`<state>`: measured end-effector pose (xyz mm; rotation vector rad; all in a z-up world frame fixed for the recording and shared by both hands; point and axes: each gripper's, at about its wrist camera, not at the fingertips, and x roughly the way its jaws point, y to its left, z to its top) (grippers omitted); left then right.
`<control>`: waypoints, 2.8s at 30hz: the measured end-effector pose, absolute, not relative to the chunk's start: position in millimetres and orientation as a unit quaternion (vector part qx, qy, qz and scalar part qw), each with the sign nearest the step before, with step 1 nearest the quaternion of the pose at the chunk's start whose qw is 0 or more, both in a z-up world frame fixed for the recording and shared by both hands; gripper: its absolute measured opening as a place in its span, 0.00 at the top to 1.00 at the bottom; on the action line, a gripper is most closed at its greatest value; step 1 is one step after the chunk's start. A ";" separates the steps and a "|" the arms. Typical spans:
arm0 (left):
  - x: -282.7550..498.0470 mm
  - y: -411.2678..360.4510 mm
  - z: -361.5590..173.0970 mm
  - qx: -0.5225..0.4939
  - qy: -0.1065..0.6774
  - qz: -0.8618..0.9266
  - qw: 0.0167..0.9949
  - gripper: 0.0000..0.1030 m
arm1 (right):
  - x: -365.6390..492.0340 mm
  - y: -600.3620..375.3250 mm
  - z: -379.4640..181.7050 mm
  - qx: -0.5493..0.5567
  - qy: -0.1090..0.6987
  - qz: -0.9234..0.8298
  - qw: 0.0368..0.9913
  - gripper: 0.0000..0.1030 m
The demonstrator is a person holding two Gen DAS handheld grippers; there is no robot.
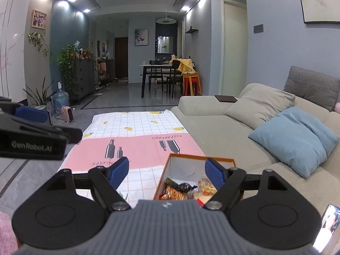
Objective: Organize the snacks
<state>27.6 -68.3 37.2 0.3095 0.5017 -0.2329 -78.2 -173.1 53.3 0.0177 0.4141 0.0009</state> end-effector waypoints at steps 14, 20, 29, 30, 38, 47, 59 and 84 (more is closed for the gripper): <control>10.6 -51.4 -44.9 0.132 0.348 -0.084 0.924 0.16 | -89.2 -161.7 -17.9 -0.014 0.306 -0.035 0.951 0.22; 16.8 -43.6 -65.2 0.124 0.381 -0.072 0.913 0.19 | -76.2 -154.9 -35.5 -0.024 0.343 -0.031 0.938 0.22; 14.7 -43.0 -73.4 0.124 0.392 -0.067 0.909 0.19 | -73.5 -156.4 -43.3 -0.017 0.362 -0.036 0.931 0.22; 12.9 -42.5 -72.7 0.122 0.391 -0.067 0.910 0.19 | -74.1 -155.9 -43.0 -0.018 0.361 -0.035 0.932 0.22; 16.3 -40.7 -70.6 0.115 0.395 -0.065 0.909 0.19 | -73.9 -155.5 -42.2 -0.020 0.360 -0.034 0.932 0.22; 19.1 -39.0 -70.5 0.106 0.399 -0.061 0.909 0.19 | -73.5 -152.1 -43.2 -0.029 0.362 -0.031 0.931 0.22; 17.1 -38.4 -67.5 0.104 0.393 -0.064 0.911 0.24 | -72.9 -151.4 -43.4 -0.031 0.364 -0.032 0.930 0.22; 16.4 -38.9 -65.3 0.099 0.391 -0.073 0.912 0.26 | -73.7 -150.2 -43.8 -0.033 0.364 -0.029 0.930 0.22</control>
